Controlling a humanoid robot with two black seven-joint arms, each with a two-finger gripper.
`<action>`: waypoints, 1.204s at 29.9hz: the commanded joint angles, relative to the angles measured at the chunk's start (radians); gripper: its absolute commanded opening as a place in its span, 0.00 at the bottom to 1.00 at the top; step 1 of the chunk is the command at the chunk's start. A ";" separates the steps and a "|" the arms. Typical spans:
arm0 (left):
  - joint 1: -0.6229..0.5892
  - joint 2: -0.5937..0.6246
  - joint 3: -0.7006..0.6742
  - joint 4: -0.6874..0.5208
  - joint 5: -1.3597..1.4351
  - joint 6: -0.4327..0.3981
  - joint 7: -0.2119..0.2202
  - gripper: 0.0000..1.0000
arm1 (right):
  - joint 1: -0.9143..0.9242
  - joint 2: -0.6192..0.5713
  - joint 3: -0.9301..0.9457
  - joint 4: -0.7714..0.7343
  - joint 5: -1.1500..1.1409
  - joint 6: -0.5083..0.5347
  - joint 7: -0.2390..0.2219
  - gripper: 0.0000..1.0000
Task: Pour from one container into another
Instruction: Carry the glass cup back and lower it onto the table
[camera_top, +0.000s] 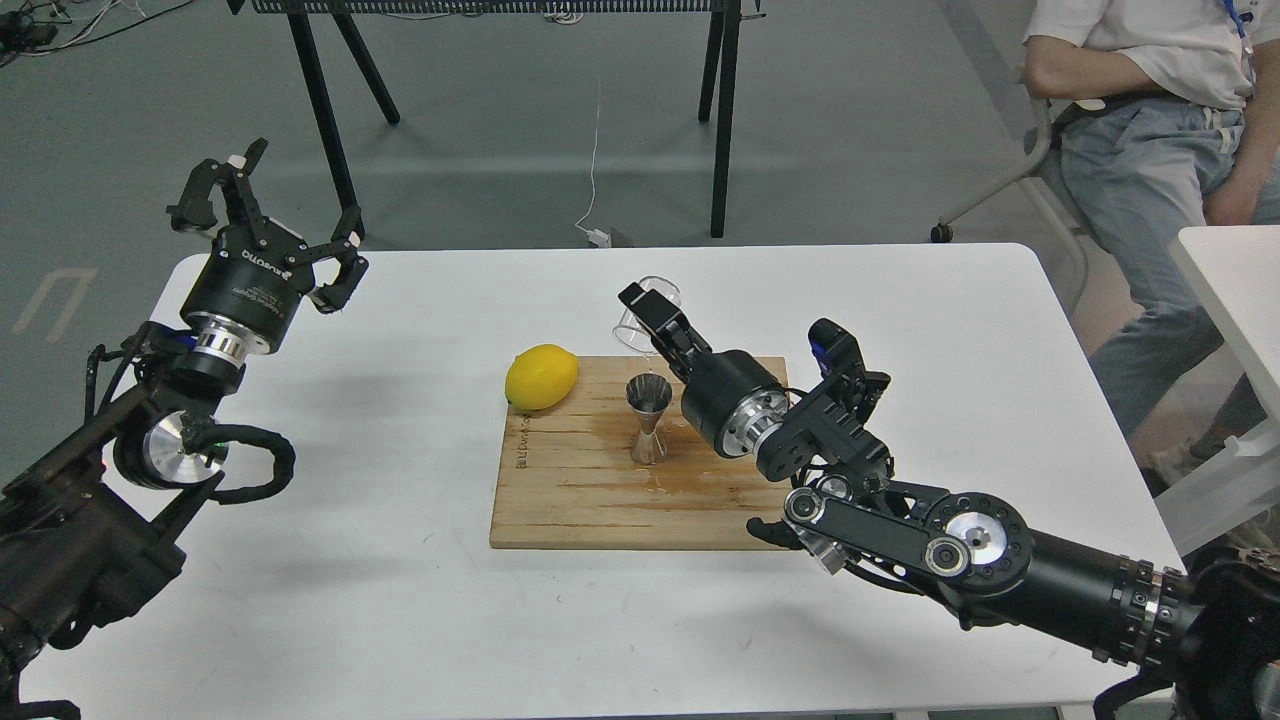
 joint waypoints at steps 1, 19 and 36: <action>-0.001 0.003 0.000 0.000 -0.001 0.000 -0.001 1.00 | 0.002 -0.027 -0.006 0.008 -0.002 0.000 0.000 0.45; -0.011 0.003 0.001 0.000 0.000 0.000 -0.006 1.00 | -0.020 -0.163 0.164 0.094 0.382 0.057 -0.014 0.44; -0.017 -0.008 0.009 -0.002 0.002 0.004 -0.001 1.00 | -0.403 -0.217 0.716 0.056 0.964 0.493 -0.081 0.45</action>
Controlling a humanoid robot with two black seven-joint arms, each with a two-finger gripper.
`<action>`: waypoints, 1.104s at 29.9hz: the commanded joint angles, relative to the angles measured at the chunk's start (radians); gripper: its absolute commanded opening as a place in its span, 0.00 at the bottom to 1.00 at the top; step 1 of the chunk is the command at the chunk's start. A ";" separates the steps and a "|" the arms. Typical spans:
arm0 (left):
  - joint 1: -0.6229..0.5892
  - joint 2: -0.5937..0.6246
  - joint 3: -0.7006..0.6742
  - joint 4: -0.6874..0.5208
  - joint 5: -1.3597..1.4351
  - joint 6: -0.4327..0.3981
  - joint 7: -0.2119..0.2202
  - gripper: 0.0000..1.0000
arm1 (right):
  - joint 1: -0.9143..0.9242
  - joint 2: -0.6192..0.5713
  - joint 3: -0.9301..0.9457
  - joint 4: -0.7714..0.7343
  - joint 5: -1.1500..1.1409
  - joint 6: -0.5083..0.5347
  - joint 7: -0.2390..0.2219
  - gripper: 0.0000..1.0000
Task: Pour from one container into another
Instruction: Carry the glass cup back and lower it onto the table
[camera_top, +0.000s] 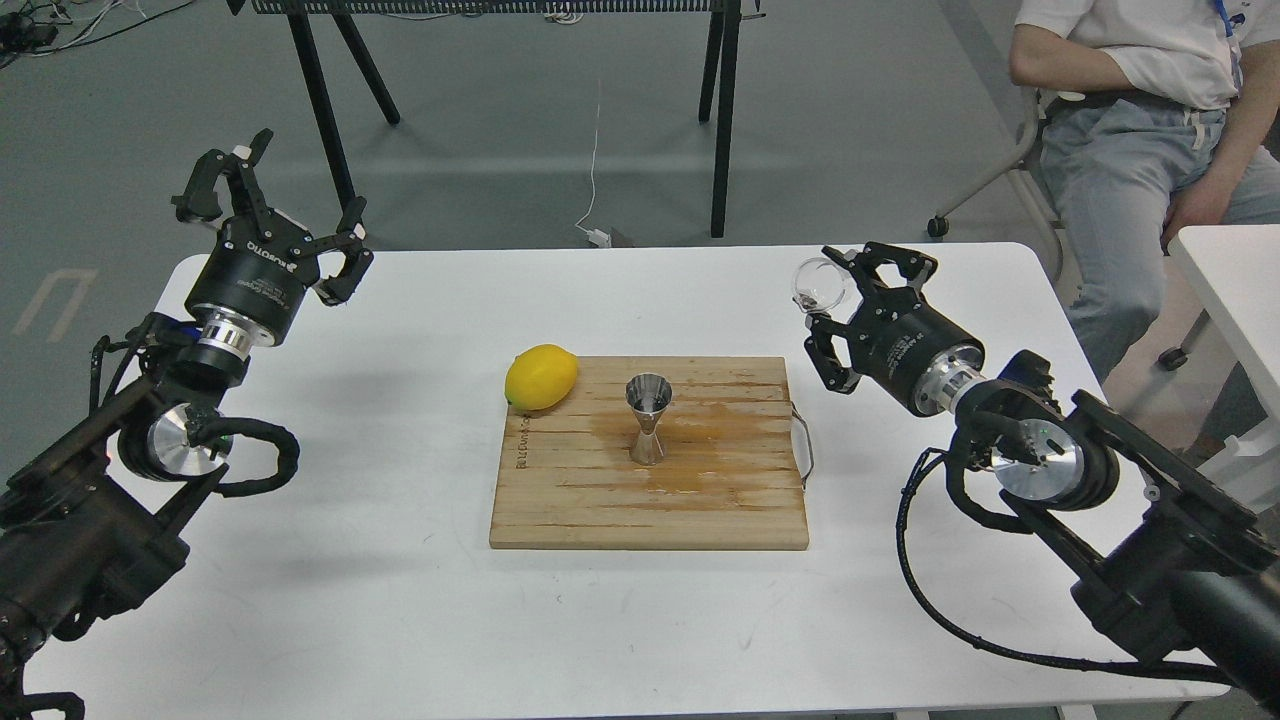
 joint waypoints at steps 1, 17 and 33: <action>0.001 -0.005 0.000 -0.001 0.001 0.001 0.000 1.00 | -0.066 0.005 0.066 -0.054 0.125 0.084 -0.011 0.45; 0.015 0.008 0.003 -0.004 0.001 -0.001 0.000 1.00 | -0.223 0.015 0.116 -0.319 0.524 0.368 -0.040 0.45; 0.019 0.003 0.003 -0.004 0.001 0.001 -0.003 1.00 | -0.213 0.082 0.160 -0.424 0.652 0.302 -0.086 0.45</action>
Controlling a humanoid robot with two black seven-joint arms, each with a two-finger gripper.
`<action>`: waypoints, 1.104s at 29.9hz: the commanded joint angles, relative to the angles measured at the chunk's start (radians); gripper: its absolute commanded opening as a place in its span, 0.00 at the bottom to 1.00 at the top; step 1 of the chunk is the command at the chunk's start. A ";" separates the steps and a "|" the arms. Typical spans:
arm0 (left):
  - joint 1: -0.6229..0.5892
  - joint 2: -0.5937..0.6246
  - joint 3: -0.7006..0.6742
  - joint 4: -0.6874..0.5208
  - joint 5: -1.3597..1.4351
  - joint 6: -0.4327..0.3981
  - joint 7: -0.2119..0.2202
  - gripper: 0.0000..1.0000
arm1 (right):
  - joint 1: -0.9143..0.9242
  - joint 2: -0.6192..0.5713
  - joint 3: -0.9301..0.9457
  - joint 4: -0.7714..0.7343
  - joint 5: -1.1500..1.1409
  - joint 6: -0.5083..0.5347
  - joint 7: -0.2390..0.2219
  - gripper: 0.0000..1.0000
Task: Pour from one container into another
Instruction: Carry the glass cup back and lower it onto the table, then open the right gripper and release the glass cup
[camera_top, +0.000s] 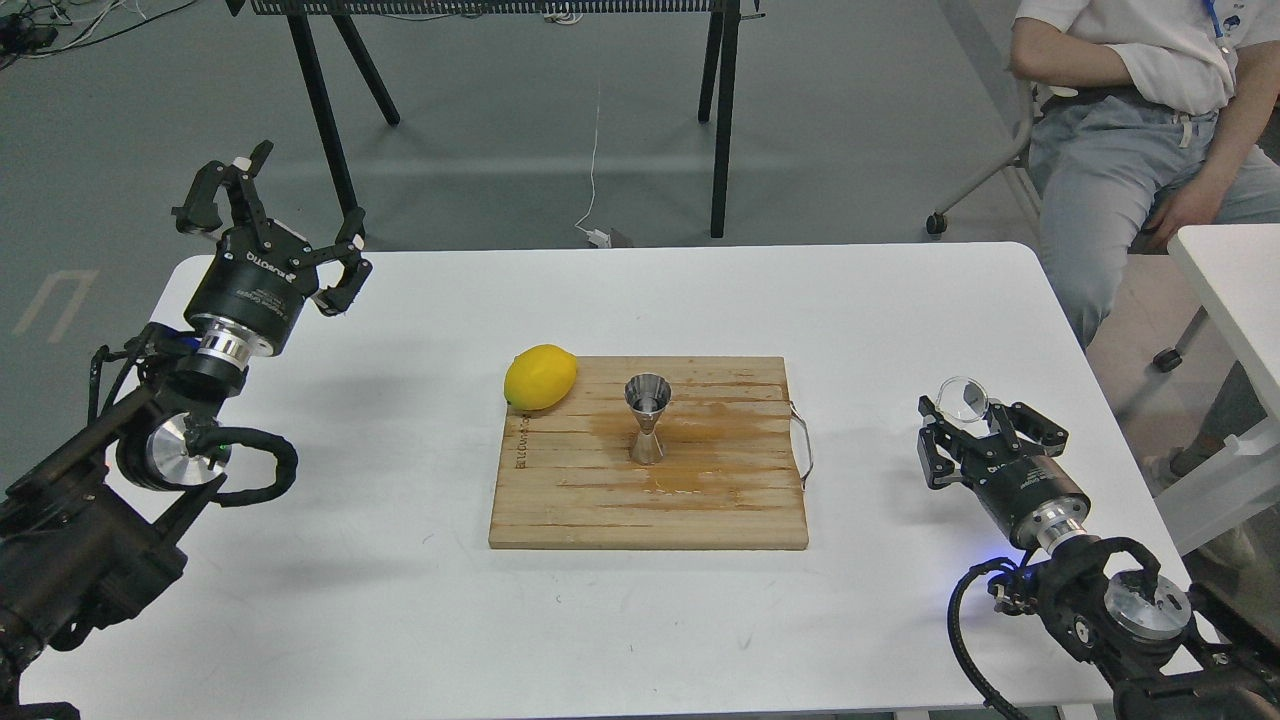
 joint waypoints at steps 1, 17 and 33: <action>-0.001 -0.001 0.000 0.000 0.000 0.001 0.000 1.00 | 0.009 0.014 0.010 -0.041 0.016 -0.047 -0.005 0.45; 0.000 0.000 0.000 0.003 0.000 0.000 0.000 1.00 | 0.098 0.075 0.016 -0.192 0.013 -0.075 -0.013 0.48; -0.004 -0.015 -0.001 0.005 0.024 0.003 0.000 1.00 | 0.116 0.088 0.010 -0.244 0.002 -0.073 -0.037 0.61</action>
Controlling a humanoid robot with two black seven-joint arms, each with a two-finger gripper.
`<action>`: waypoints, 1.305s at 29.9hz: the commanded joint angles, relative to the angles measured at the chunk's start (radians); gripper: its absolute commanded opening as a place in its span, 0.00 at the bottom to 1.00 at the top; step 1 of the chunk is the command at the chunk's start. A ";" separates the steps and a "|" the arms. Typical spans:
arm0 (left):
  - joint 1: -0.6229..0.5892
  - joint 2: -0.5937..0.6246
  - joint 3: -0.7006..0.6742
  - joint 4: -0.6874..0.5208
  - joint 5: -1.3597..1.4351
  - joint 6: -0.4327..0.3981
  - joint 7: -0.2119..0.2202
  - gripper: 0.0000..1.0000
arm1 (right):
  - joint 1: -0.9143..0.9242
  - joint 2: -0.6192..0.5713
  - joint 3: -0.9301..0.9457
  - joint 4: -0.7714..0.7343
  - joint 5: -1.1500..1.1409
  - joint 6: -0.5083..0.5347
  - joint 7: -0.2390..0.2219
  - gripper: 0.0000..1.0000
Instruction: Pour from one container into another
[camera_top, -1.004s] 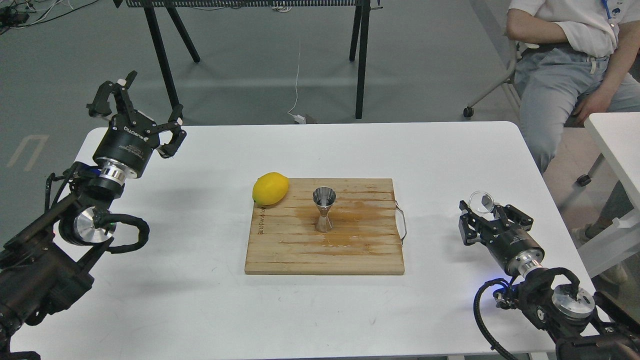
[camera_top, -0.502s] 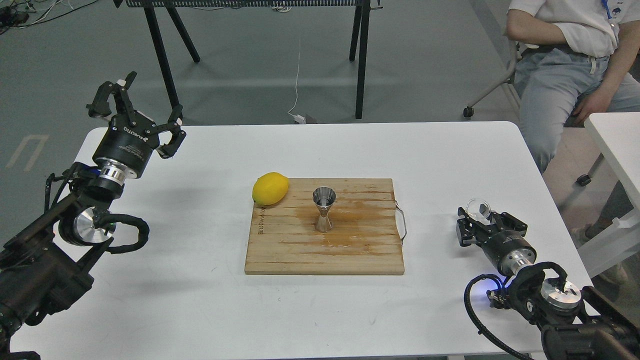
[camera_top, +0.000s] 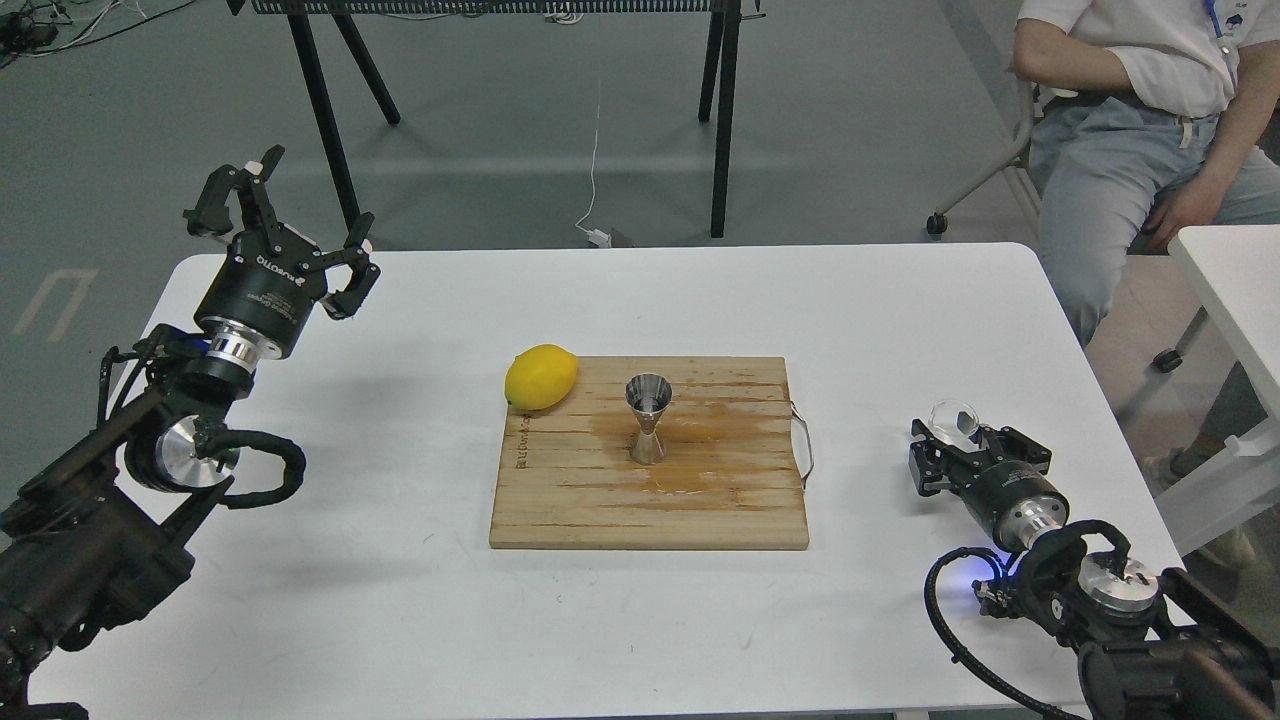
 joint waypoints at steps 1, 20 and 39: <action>-0.002 0.002 0.000 -0.001 0.000 -0.001 0.000 1.00 | -0.001 0.002 -0.002 0.006 0.000 0.000 0.000 0.62; 0.001 0.002 -0.001 -0.001 0.000 -0.001 0.000 1.00 | -0.067 -0.023 0.012 0.157 0.000 0.008 0.000 0.96; -0.025 0.008 -0.004 0.002 -0.001 -0.001 0.005 1.00 | 0.002 -0.256 0.130 0.435 -0.167 0.095 0.015 1.00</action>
